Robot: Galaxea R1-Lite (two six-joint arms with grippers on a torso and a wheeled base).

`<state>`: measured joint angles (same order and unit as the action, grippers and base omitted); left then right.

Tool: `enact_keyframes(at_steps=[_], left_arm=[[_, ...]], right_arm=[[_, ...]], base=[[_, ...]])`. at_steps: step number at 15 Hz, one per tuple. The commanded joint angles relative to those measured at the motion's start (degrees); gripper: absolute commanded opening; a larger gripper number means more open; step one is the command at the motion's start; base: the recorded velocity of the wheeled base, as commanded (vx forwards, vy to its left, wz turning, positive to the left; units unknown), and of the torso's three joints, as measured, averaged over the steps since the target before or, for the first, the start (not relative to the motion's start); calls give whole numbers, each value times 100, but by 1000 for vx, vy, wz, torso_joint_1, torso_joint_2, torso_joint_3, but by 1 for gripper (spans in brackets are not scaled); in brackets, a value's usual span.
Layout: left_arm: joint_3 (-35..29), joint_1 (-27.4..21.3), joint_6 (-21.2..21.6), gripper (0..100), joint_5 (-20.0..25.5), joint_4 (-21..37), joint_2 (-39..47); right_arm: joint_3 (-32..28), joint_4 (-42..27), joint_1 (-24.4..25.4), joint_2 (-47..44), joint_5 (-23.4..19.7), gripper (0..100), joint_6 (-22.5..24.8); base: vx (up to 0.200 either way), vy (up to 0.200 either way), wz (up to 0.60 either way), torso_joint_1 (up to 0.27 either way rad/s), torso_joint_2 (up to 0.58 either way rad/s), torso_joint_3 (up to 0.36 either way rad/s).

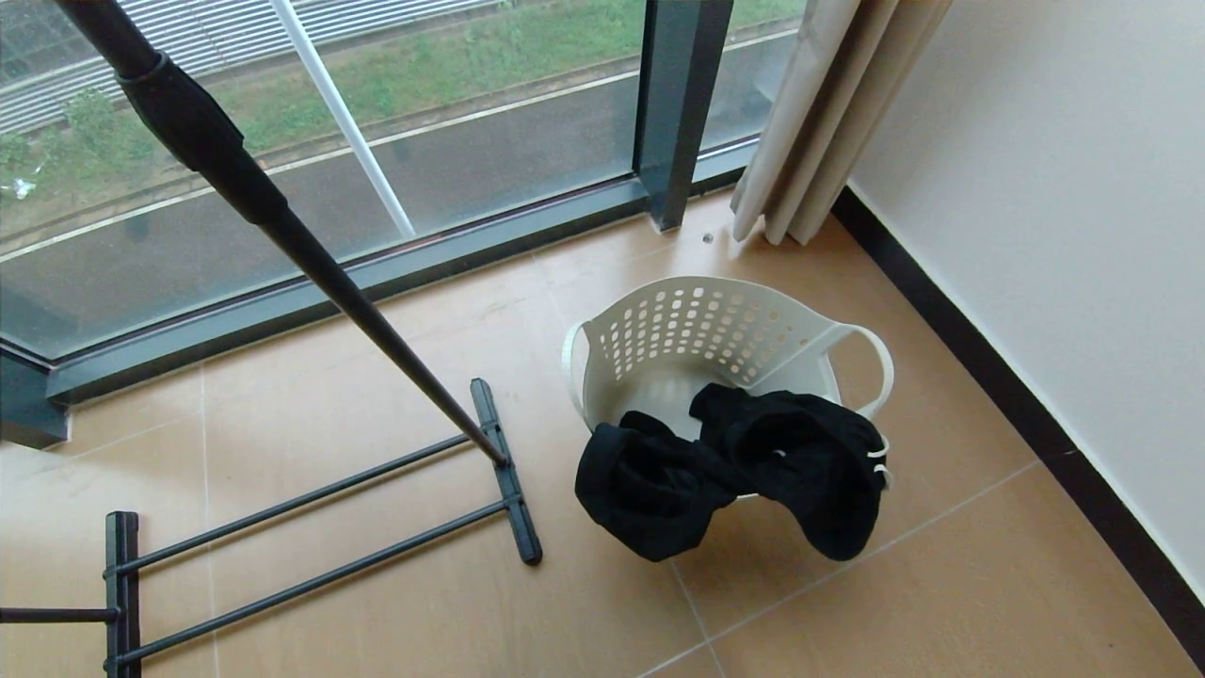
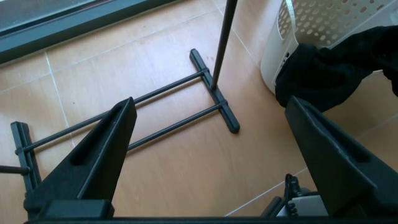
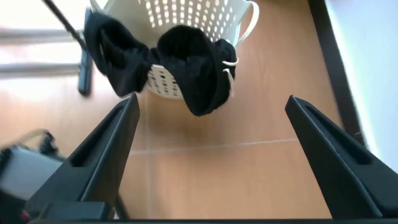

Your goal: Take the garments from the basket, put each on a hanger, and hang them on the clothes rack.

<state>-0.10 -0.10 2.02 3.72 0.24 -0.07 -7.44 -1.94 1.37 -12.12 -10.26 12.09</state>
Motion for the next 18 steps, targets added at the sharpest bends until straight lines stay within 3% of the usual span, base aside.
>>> enact_keyframes(at_steps=[1, 4, 8, 11, 15, 18], left_arm=[[1, 1, 9, 100, -3, 2, 7], [1, 1, 9, 100, -3, 2, 7], [1, 1, 53, 100, -3, 2, 7], [1, 1, 61, 100, -11, 2, 7], [1, 10, 61, 100, -11, 2, 7], [1, 1, 53, 100, -3, 2, 7]], right_arm=[[-417, 88, 48, -1759, 7, 100, 935], [-1032, 501, 206, -3736, 16, 100, 1946], [-2007, 853, 1173, -5670, 121, 100, 3405], [-2798, 871, 1885, -6804, 991, 100, 4688], [-3642, 888, 2175, -8140, 1870, 100, 5453], [-4275, 888, 2201, -8913, 1905, 100, 5611]], base=[[0, 0, 0, 0, 0, 0], [0, 0, 0, 0, 0, 0], [0, 0, 0, 0, 0, 0], [0, 0, 0, 0, 0, 0], [0, 0, 0, 0, 0, 0], [0, 0, 0, 0, 0, 0]])
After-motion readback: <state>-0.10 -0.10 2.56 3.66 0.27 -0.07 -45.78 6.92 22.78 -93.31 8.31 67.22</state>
